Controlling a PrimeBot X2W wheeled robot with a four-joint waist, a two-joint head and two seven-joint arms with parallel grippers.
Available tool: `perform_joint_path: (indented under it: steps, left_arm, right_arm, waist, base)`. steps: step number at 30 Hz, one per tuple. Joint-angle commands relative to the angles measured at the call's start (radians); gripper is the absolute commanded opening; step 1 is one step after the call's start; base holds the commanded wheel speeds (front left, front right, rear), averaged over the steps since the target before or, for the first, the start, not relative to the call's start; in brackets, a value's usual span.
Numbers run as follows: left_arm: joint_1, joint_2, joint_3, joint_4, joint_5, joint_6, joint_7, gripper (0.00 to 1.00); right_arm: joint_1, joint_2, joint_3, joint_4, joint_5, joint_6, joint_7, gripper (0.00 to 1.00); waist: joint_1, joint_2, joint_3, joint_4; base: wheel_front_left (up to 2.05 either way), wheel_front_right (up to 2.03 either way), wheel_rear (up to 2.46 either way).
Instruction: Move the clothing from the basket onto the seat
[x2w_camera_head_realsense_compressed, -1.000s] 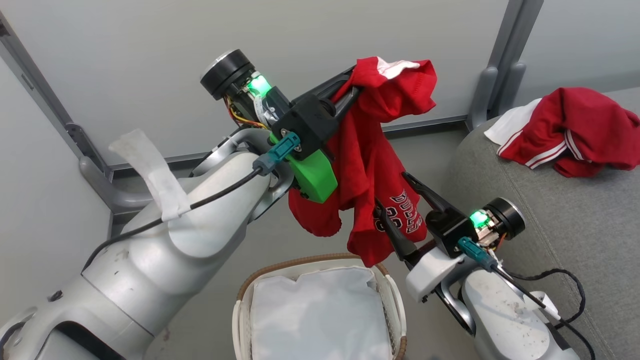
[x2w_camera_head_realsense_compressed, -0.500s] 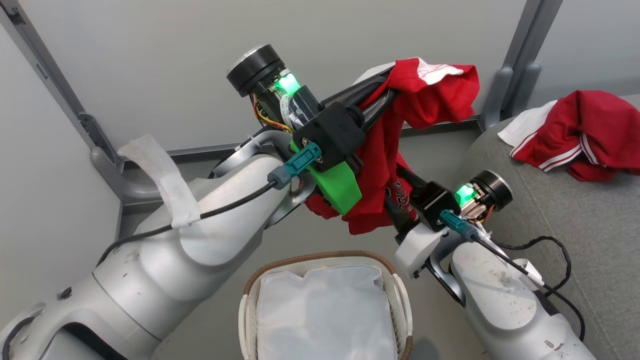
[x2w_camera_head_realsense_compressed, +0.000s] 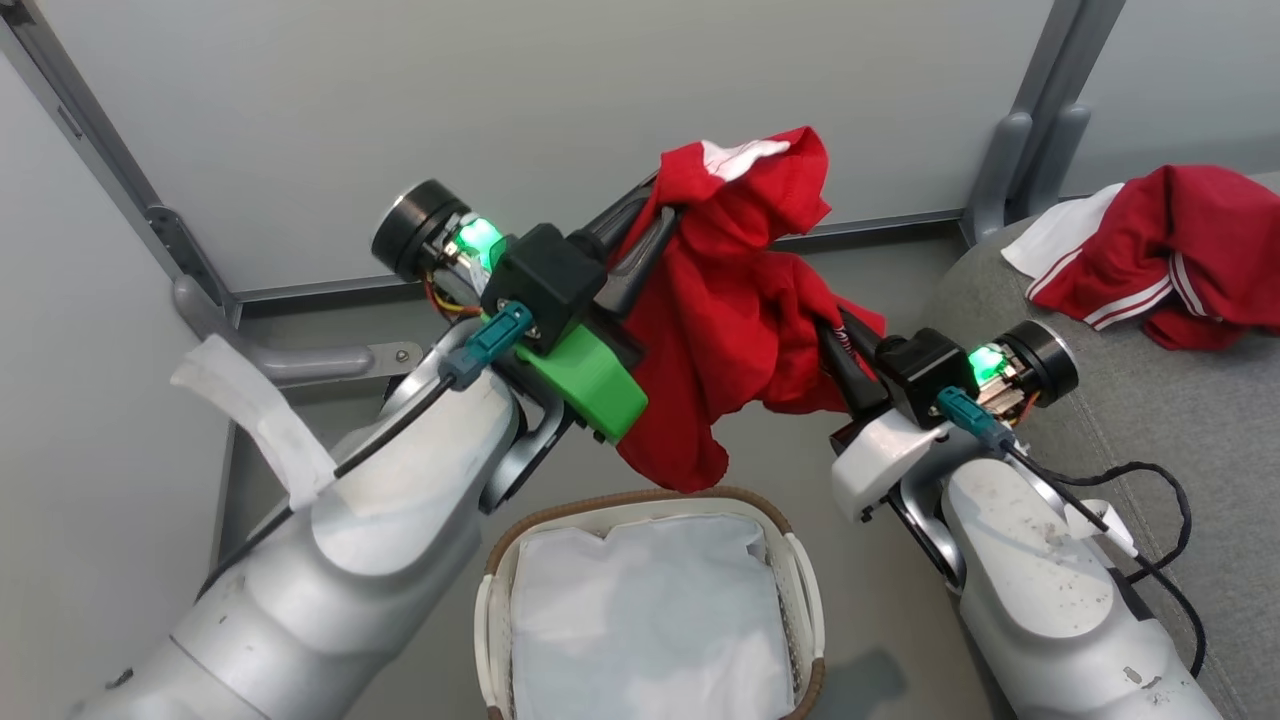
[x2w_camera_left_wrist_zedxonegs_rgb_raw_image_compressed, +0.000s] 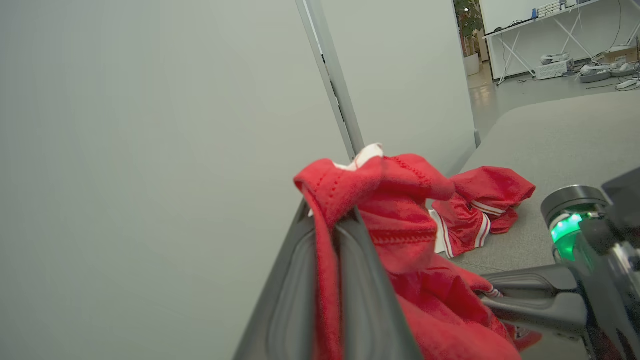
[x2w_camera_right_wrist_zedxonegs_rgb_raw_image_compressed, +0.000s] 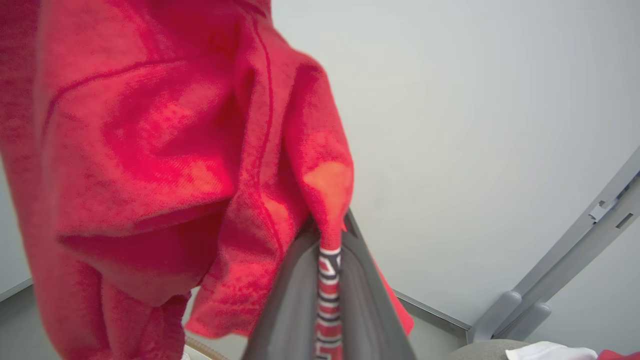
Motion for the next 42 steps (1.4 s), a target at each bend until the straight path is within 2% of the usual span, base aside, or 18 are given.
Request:
perform_joint_path:
  steps: [1,2,7,18,31,36,42]
  left_arm:
    - [0.041,-0.005,0.014,0.002,-0.008,0.007,-0.003,0.49]
    - [0.066,-0.010,0.026,0.004,-0.011,0.010,-0.004,1.00]
    - [0.185,-0.046,0.090,0.016,-0.009,0.017,-0.003,1.00]
    - [0.403,-0.116,0.221,0.072,0.044,-0.007,-0.004,1.00]
    - [0.498,-0.150,0.310,0.069,0.106,-0.033,-0.004,1.00]
    - [0.502,-0.152,0.322,0.054,0.118,-0.037,-0.004,1.00]
    - [0.497,-0.152,0.317,0.048,0.138,-0.042,-0.004,1.00]
  right_arm:
    - [0.011,-0.007,-0.017,-0.012,-0.005,-0.001,-0.002,0.00]
    - [0.013,-0.009,-0.029,-0.021,-0.008,-0.001,-0.002,0.00]
    - [0.020,-0.013,-0.079,-0.052,-0.029,-0.001,-0.002,0.00]
    - [0.034,-0.016,-0.138,-0.123,-0.048,-0.001,-0.002,0.00]
    - [0.050,-0.014,-0.180,-0.161,-0.046,-0.001,-0.002,0.00]
    - [0.035,-0.016,-0.198,-0.185,-0.048,-0.001,-0.002,0.00]
    - [0.055,-0.024,-0.222,-0.210,-0.052,-0.001,-0.002,0.00]
  waist:
    - [0.0000,0.0000,0.009,-0.003]
    - [0.0000,0.0000,0.014,-0.004]
    - [0.0000,0.0000,0.034,-0.015]
    - [0.0000,0.0000,0.066,-0.041]
    - [0.0000,0.0000,0.097,-0.057]
    - [0.0000,0.0000,0.119,-0.103]
    - [0.0000,0.0000,0.144,-0.203]
  base:
    - [0.00,0.00,0.00]
    - [0.00,0.00,0.00]
    - [0.00,0.00,0.00]
    - [0.00,0.00,0.00]
    - [0.00,0.00,0.00]
    - [0.00,0.00,0.00]
    - [0.00,0.00,0.00]
